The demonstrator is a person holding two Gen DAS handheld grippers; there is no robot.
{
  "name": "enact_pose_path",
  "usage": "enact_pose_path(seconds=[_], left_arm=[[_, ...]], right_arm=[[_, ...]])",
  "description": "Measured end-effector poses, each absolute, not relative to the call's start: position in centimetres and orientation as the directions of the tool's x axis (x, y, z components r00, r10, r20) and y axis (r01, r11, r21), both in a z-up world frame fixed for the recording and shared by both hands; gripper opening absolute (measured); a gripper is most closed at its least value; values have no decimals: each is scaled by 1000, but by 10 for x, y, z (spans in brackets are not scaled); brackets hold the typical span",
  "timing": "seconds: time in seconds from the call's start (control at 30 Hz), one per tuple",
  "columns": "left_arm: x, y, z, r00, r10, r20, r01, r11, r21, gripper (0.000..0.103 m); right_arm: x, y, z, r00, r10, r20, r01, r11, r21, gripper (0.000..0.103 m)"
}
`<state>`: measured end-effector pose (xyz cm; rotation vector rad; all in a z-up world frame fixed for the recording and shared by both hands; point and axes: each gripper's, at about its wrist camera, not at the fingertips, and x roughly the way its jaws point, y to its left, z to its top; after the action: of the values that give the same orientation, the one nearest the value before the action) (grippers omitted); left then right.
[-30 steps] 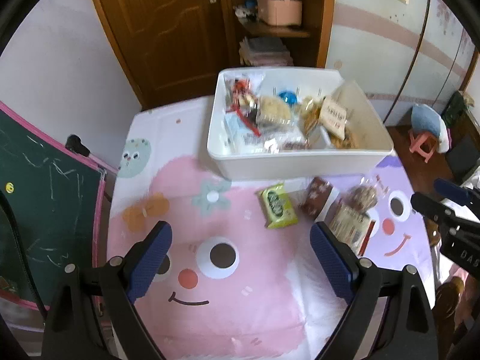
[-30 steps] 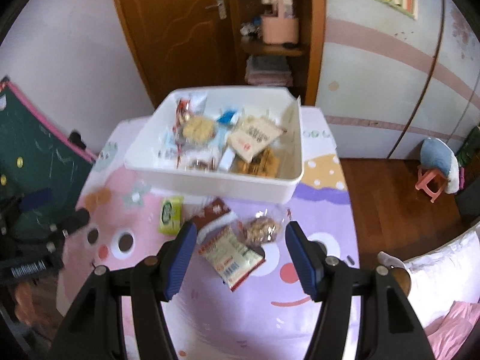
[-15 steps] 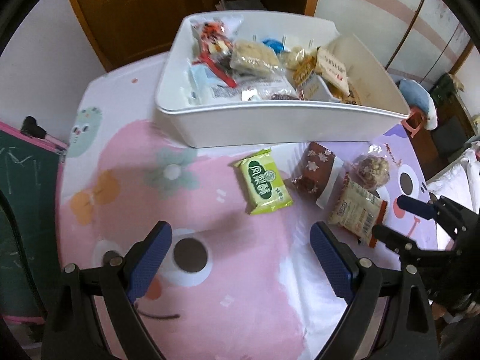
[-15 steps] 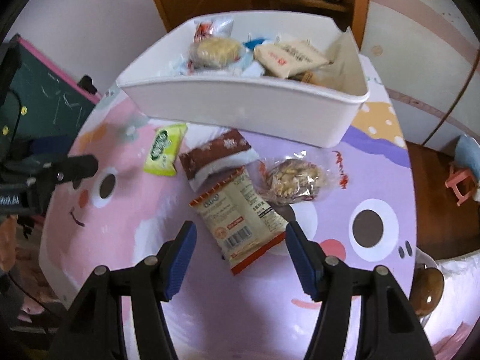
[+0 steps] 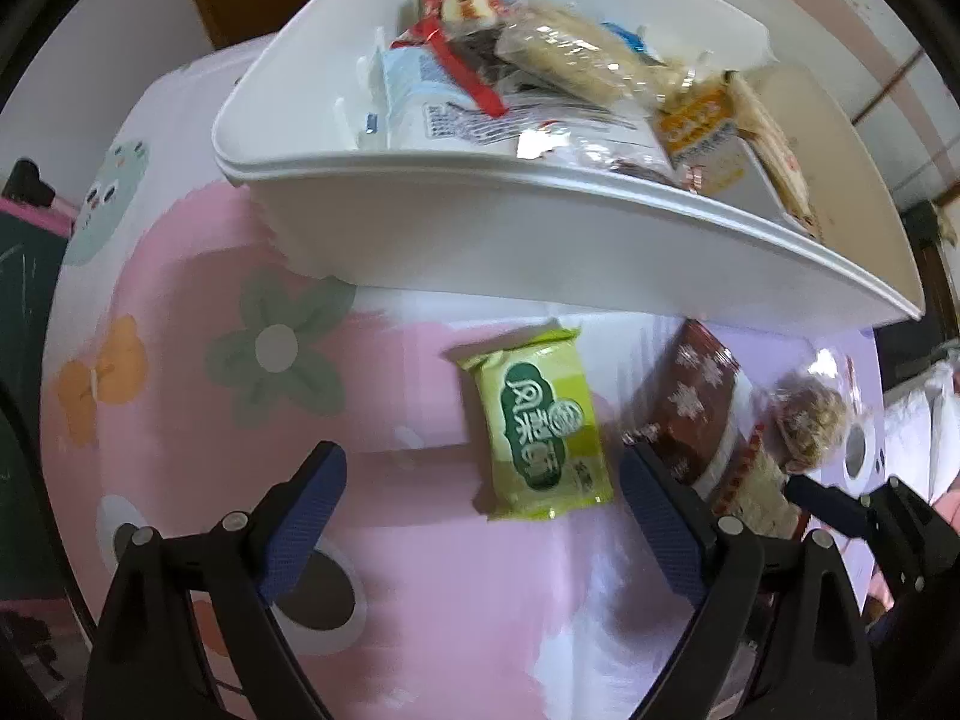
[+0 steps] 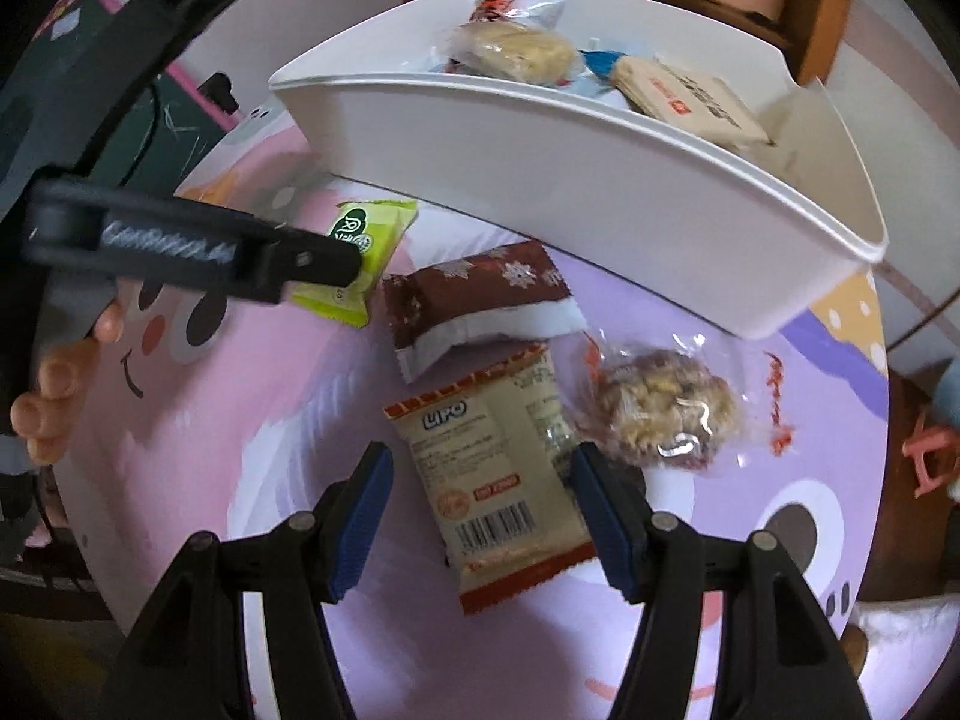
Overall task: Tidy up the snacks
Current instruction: 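Withdraw both tools and move them toward the green packet and wafer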
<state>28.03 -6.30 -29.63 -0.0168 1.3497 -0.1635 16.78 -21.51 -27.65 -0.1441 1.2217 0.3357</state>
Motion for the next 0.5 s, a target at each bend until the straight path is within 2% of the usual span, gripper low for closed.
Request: enact_pose_path(seconds=[0.27, 0.37, 0.43, 0.5], left_arm=[[297, -61, -313, 185, -132, -974, 44, 991, -126, 87], [298, -66, -315, 197, -103, -975, 41, 994, -97, 86], [299, -70, -316, 201, -78, -976, 50, 996, -69, 82], [297, -77, -315, 211, -43, -976, 65, 997, -30, 71]], right_arm=[[176, -202, -289, 278, 149, -949, -395, 918, 29, 65], [177, -198, -292, 272, 141, -952, -419, 908, 15, 65], [175, -193, -294, 275, 116, -954, -439, 898, -17, 65], [173, -189, -295, 277, 111, -955, -452, 892, -27, 65]])
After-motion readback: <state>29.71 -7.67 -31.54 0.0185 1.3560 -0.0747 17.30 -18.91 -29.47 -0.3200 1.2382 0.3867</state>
